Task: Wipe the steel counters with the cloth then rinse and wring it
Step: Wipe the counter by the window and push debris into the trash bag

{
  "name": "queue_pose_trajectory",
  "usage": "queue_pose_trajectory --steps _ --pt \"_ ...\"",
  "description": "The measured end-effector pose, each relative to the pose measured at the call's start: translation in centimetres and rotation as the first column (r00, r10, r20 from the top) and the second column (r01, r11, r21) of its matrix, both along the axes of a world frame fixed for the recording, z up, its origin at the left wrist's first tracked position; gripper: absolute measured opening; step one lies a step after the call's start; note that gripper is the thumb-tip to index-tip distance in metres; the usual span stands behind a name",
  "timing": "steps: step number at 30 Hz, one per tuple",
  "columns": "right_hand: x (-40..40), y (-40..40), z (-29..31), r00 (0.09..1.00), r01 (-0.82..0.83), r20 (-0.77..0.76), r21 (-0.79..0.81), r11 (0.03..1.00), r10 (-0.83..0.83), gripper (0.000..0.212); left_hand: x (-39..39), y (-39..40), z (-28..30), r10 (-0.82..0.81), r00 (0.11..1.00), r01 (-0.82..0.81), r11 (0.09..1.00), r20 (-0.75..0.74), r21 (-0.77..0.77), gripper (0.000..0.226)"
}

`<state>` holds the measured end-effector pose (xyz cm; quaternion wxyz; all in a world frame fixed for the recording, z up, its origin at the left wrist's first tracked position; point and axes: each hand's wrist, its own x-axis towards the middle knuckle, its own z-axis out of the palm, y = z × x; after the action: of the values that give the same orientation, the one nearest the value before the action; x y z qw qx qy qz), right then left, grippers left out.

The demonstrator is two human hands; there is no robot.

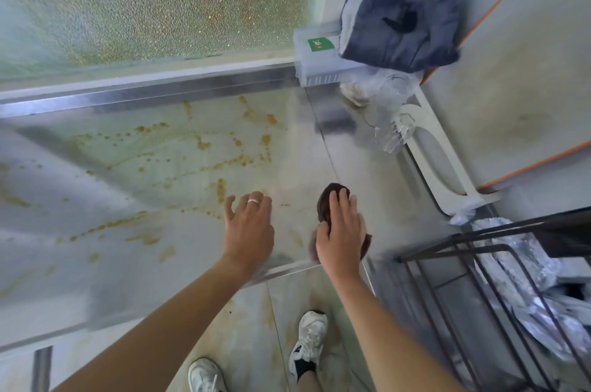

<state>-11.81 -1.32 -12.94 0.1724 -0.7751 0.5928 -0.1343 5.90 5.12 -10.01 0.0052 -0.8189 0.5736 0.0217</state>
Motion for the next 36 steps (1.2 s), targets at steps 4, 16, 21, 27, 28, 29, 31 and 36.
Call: queue_pose_trajectory --steps 4,16,21,27,28,29,31,36 --pt "3.7 3.4 -0.3 0.992 -0.084 0.097 -0.001 0.996 0.084 0.068 0.1 1.0 -0.1 0.013 1.000 -0.013 1.000 -0.014 0.008 0.032" --pt "2.4 1.6 1.8 0.956 -0.234 0.143 -0.149 0.961 0.255 0.055 3.2 1.6 -0.3 0.020 1.000 -0.022 0.994 -0.020 -0.111 0.016" --pt "-0.6 1.3 0.7 0.999 -0.011 -0.050 -0.067 0.998 0.008 0.064 3.1 1.6 -0.4 0.012 1.000 -0.015 0.995 -0.029 -0.095 0.021" --pt "5.9 5.3 0.4 0.999 -0.002 0.045 -0.018 1.000 0.003 0.074 3.3 1.4 -0.4 0.031 0.998 -0.034 0.998 -0.051 -0.055 0.022" --pt "7.3 5.9 0.3 0.997 -0.048 0.060 -0.010 0.999 0.049 0.076 3.4 1.4 -0.3 0.026 0.998 -0.029 0.999 -0.058 -0.045 0.021" --pt "8.5 6.3 0.2 0.994 -0.081 0.074 -0.001 0.997 0.081 0.077 3.6 1.5 -0.3 0.021 0.998 -0.023 0.999 -0.067 -0.041 0.021" --pt "10.0 6.4 0.2 0.987 -0.124 0.108 0.018 0.992 0.121 0.077 4.1 1.5 -0.2 0.014 0.995 -0.020 0.998 -0.101 -0.052 0.022" --pt "8.5 2.1 2.1 0.923 -0.379 0.077 0.014 0.925 0.377 0.063 6.8 0.5 0.2 0.071 0.988 -0.089 0.987 -0.135 -0.133 0.027"
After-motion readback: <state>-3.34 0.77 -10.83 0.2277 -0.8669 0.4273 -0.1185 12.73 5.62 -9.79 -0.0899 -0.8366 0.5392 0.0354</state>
